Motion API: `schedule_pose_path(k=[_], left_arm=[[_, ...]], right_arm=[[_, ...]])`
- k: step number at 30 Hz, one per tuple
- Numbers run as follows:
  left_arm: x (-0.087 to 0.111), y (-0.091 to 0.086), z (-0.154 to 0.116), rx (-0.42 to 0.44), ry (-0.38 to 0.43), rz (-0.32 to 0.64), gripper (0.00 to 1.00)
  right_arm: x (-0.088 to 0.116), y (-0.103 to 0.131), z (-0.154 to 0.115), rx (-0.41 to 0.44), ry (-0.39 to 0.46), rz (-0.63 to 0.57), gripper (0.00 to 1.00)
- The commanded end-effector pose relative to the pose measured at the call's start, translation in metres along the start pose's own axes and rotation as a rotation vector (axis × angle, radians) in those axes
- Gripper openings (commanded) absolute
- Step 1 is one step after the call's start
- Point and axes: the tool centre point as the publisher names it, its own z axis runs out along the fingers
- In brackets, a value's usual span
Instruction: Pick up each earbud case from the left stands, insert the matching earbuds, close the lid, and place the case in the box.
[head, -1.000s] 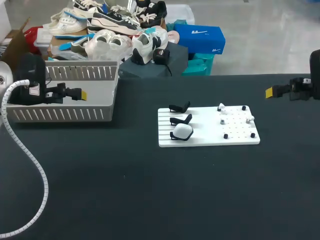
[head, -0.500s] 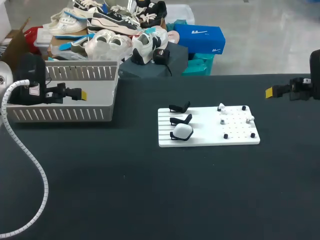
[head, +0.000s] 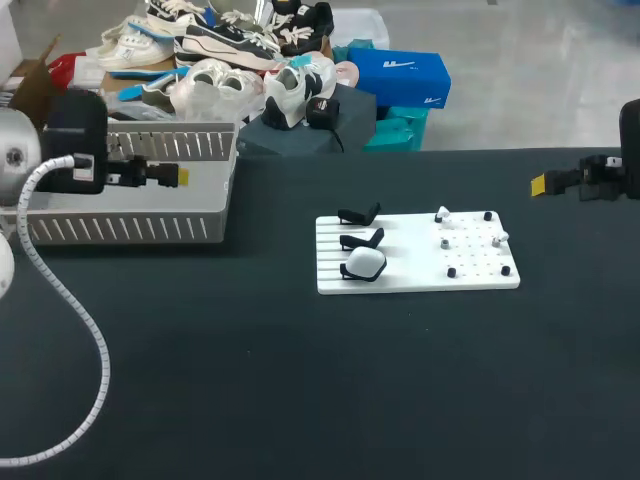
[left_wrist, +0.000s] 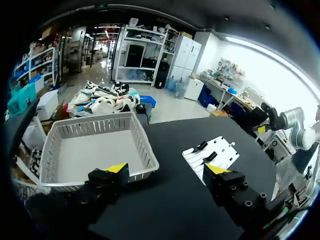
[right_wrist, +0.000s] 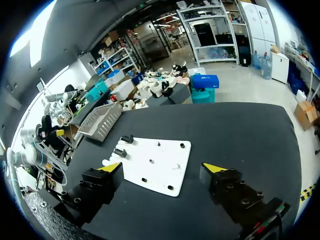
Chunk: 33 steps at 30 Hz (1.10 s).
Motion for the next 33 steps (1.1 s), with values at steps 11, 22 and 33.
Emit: schedule_pose_path(k=[11, 22, 33], left_arm=[[0.012, -0.037, 0.041, 0.26, -0.314, 0.412, 1.0], [0.018, -0.058, 0.066, 0.419, -0.328, 0.535, 1.0], [0.009, -0.083, 0.076, 0.376, -0.291, 0.491, 1.0]], right_arm=[[0.0, 0.0, 0.0, 0.0, 0.0, 0.0, 1.0], [0.0, 0.0, 0.0, 0.0, 0.0, 0.0, 1.0], [0.0, 0.0, 0.0, 0.0, 0.0, 0.0, 1.0]])
